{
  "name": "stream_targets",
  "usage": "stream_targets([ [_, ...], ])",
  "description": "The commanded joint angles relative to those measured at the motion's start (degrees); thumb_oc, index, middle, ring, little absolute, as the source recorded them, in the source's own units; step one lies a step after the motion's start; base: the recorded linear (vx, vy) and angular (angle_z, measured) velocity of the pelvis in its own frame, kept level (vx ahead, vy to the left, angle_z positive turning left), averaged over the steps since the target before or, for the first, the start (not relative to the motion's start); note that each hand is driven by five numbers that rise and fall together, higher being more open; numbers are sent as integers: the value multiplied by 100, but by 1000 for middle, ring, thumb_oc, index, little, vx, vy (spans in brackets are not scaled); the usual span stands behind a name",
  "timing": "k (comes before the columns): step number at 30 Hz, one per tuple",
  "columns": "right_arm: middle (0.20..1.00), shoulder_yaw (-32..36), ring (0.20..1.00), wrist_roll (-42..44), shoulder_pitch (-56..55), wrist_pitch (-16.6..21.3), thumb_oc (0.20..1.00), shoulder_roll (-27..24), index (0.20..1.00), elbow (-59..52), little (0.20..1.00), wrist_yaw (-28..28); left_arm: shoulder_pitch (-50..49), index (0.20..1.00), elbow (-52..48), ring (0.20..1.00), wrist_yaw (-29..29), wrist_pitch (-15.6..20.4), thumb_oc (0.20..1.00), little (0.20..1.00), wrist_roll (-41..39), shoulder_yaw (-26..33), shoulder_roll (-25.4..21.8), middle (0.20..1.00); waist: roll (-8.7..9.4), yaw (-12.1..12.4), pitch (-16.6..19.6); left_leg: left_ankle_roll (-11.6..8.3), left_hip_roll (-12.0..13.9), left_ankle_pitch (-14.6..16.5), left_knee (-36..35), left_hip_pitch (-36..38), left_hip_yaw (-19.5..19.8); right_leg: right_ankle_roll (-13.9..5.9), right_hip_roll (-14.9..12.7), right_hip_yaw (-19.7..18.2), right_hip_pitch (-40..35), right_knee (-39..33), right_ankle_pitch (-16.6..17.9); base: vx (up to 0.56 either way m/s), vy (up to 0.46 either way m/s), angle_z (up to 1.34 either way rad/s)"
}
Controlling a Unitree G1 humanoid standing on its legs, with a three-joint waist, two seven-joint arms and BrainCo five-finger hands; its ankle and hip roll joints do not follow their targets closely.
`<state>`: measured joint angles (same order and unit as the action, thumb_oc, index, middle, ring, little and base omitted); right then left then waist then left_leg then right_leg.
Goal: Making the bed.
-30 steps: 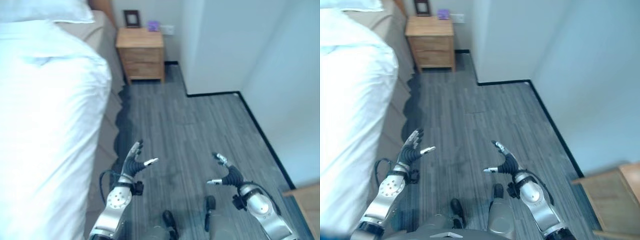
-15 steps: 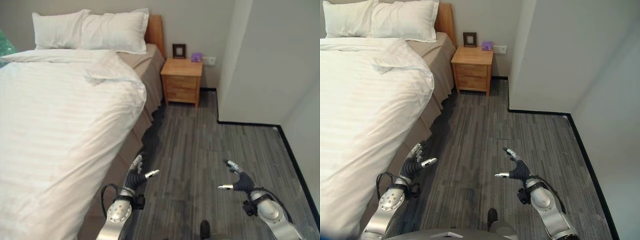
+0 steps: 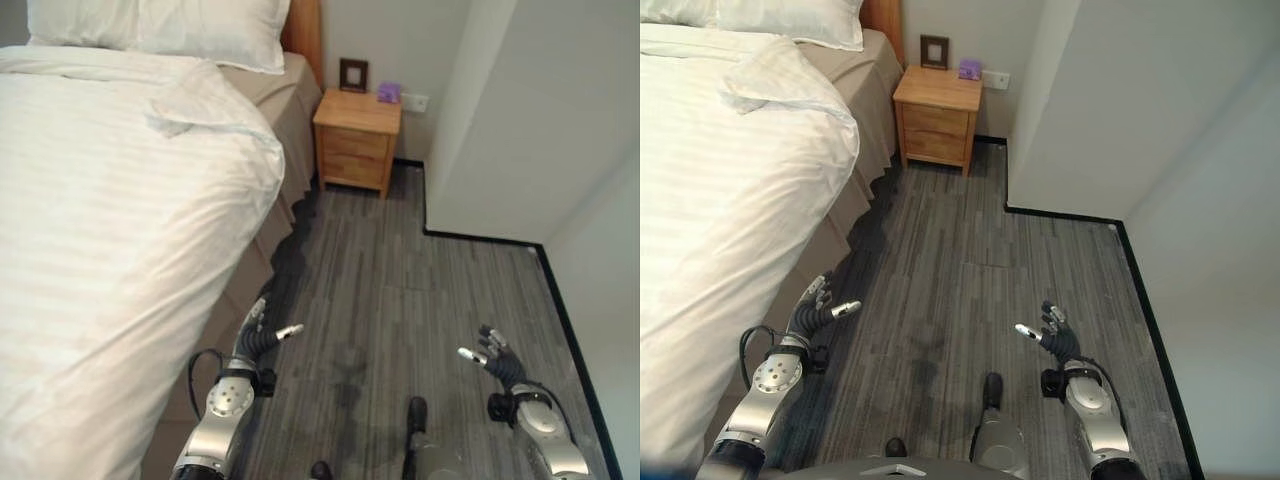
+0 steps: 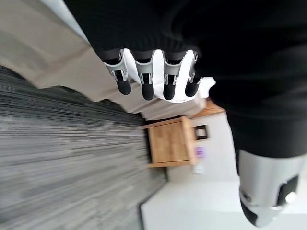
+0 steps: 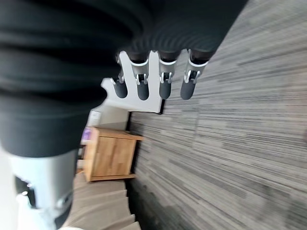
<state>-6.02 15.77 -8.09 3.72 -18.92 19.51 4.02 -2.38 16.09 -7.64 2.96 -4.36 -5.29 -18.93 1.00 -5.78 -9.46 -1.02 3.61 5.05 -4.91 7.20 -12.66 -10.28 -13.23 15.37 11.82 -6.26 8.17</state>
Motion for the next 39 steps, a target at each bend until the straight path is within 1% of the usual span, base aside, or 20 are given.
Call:
stream_targets([
  [1,1000,244,1000,-110,162,230,1000,-139,1000,-271,1000,-132,6,1000,-596,1000,-9,333,1000,1000,318,39,-199,1000,-68,-117,-9,-608,393,327,-9,1498,-29,-35,262,-94,56,218,123,620,-300,63],
  [2,1000,239,1000,-101,150,255,1000,-166,1000,-293,1000,-148,-53,1000,-570,1000,-45,344,1000,1000,233,71,-116,1000,-145,-119,-9,-682,545,91,639,1492,67,82,379,-98,-85,349,82,672,-451,55],
  [3,1000,233,1000,-43,124,246,1000,-214,1000,-176,1000,-184,-163,1000,-515,1000,-14,343,1000,1000,26,46,1,1000,-153,-54,-70,-732,749,-748,2072,927,182,378,595,-25,-593,266,-75,473,-373,44],
  [4,1000,232,1000,-42,126,247,1000,-213,1000,-174,1000,-184,-162,1000,-515,1000,-14,342,1000,1000,26,47,-1,1000,-140,-74,-57,-734,741,-757,2087,891,208,384,580,-8,-582,258,-67,497,-592,50],
  [5,1000,190,1000,12,181,253,1000,-247,1000,-85,1000,-151,-222,1000,-545,1000,-6,300,1000,1000,-189,86,40,1000,36,140,-254,-724,807,-1403,3828,31,366,693,663,131,-1078,172,-305,390,-511,58],
  [8,1000,179,1000,73,234,279,1000,-309,1000,-141,1000,-92,-250,1000,-645,1000,24,325,1000,1000,-288,-24,-4,1000,228,452,-526,-650,909,-1143,4413,-653,30,836,698,-21,-1520,126,-606,549,-422,-15],
  [11,1000,106,1000,22,458,218,1000,-348,1000,-150,1000,-63,-228,1000,-570,1000,-71,268,1000,1000,-239,-66,85,1000,298,688,-528,-558,421,-706,3854,-1553,-132,712,640,-229,-1844,126,-815,432,-58,-48],
  [13,1000,104,1000,-1,491,221,1000,-340,1000,-176,1000,-83,-319,1000,-575,1000,-58,259,1000,1000,-182,-26,128,1000,223,729,-429,-399,345,-637,2546,-1596,-589,625,744,-267,-2046,126,-1003,564,18,-51],
  [17,1000,3,1000,-186,470,270,1000,-344,1000,-100,1000,-116,-451,1000,-548,1000,-53,219,1000,1000,-7,21,227,1000,-12,710,-187,-442,203,-1246,47,-1465,-1572,414,972,-311,-2687,126,-1511,680,115,-31],
  [20,1000,-152,1000,-435,613,224,1000,-401,1000,-4,1000,-113,-506,1000,-501,1000,-108,204,1000,1000,21,32,284,1000,-70,733,-14,-494,595,-1292,-9,-1851,-2214,265,977,-135,-3089,126,-1572,692,91,-7],
  [24,1000,-368,1000,-681,669,139,1000,-249,1000,-79,1000,-226,-732,1000,-469,1000,-155,178,1000,1000,-87,183,202,1000,102,933,277,-330,528,-1578,-9,-1558,-2308,115,799,-173,-3552,313,-1290,692,83,-15],
  [26,1000,-559,1000,-860,742,154,1000,-99,1000,-57,1000,-206,-662,1000,-411,1000,-196,36,1000,1000,-75,153,108,1000,299,1118,219,131,16,-1265,-9,-1158,-2005,-472,346,-363,-2832,2915,268,677,239,-25],
  [27,1000,-597,1000,-945,738,152,1000,-89,1000,-98,1000,-183,-590,1000,-453,1000,-224,-19,1000,1000,-56,92,33,1000,280,1037,141,264,-70,-1090,-9,-937,-1923,-472,237,-506,-2459,3693,645,618,209,1],
  [30,1000,-674,1000,-968,908,134,1000,-57,1000,-183,1000,-155,-353,1000,-458,1000,-294,12,1000,1000,-95,34,-93,1000,203,775,9,379,-147,-747,-9,-486,-1605,-419,188,-757,-1615,4457,418,573,85,125],
  [31,1000,-642,1000,-964,928,127,1000,-74,1000,-377,1000,-75,-59,1000,-538,1000,-358,44,1000,1000,-169,14,-202,1000,103,636,-99,315,-143,-501,-9,-158,-1144,-92,-207,-302,-1060,3959,-222,737,-35,149],
  [33,1000,-656,1000,-991,916,120,1000,-94,1000,-439,1000,-74,21,1000,-565,1000,-356,78,1000,1000,-306,13,-187,1000,68,524,-120,247,-90,-555,-9,-109,-891,140,-182,-85,-985,3227,-414,517,-151,157],
  [35,1000,-649,1000,-987,926,99,1000,-121,1000,-492,1000,-55,52,1000,-532,1000,-367,101,1000,1000,-385,13,-181,1000,96,480,-148,185,-98,-514,-9,-8,-757,136,-166,-40,-1021,2846,-423,552,-205,233],
  [36,1000,-700,1000,-1003,875,54,1000,-132,1000,-458,1000,-117,-21,1000,-388,1000,-327,144,1000,1000,-606,17,-100,1000,228,277,-143,24,-190,-250,-9,255,-160,97,363,-1019,-1052,791,-539,549,-253,198],
  [37,1000,-702,1000,-1004,876,54,1000,-131,1000,-458,1000,-117,-23,1000,-390,1000,-326,144,1000,1000,-606,20,-101,1000,229,271,-142,22,-189,-257,-9,250,-156,99,365,-1013,-1062,764,-518,706,-300,210],
  [39,1000,-695,1000,-1002,753,22,1000,-87,1000,-399,1000,-163,-71,1000,-289,1000,-289,125,1000,1000,-591,39,-96,1000,241,182,-137,-50,-246,-137,-9,336,330,27,506,-1849,-939,126,-446,395,-153,180],
])
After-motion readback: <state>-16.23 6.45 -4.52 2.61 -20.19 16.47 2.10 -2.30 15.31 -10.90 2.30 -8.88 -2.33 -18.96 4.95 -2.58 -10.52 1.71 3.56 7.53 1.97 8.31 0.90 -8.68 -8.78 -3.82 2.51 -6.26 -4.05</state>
